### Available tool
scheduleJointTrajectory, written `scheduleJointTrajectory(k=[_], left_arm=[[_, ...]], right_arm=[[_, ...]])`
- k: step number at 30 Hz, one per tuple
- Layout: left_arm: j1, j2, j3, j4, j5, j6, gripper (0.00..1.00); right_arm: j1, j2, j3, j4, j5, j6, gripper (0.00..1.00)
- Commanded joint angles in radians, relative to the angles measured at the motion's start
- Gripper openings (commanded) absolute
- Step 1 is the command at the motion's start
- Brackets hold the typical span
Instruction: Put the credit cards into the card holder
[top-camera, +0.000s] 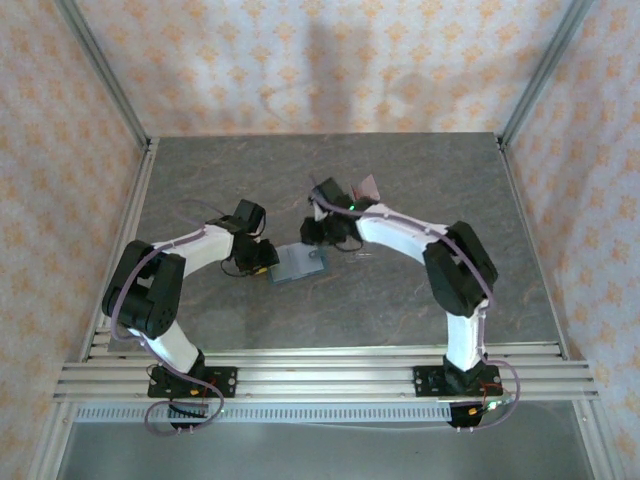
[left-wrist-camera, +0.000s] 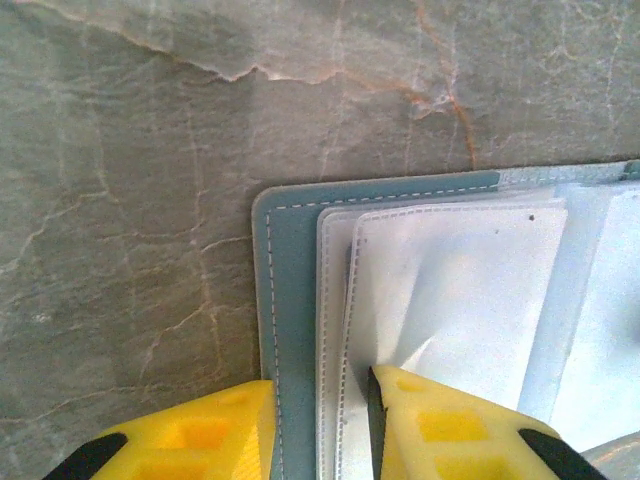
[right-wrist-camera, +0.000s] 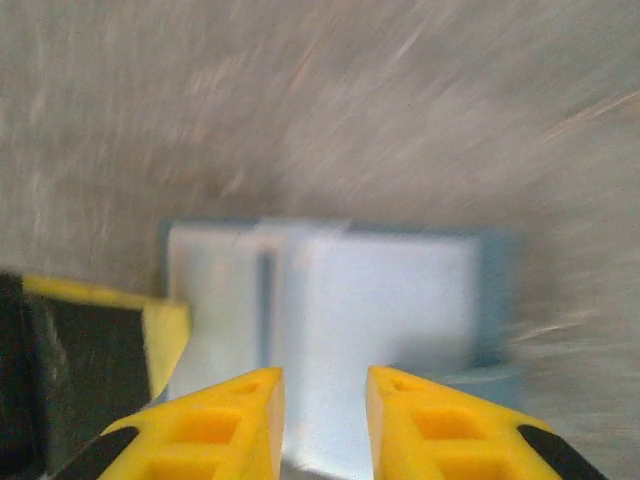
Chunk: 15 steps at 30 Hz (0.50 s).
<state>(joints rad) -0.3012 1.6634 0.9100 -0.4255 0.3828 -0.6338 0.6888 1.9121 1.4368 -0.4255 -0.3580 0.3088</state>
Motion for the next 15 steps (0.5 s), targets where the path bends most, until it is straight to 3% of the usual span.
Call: scheduleJointTrajectory(k=[1,6,15], left_arm=[[-0.015,0.016,-0.008,0.005,-0.066,0.032,0.3],[-0.021,0.007,-0.015,0.015,-0.085,0.049,0.29],[-0.036,-0.009,-0.024,0.022,-0.092,0.054,0.29]], right_arm=[[-0.107,-0.071,0.064,-0.113,0.198,-0.034,0.31],[-0.239,-0.067,0.121,-0.143,0.316,-0.059,0.38],[-0.343,0.082,0.298,-0.249,0.266,-0.114,0.4]])
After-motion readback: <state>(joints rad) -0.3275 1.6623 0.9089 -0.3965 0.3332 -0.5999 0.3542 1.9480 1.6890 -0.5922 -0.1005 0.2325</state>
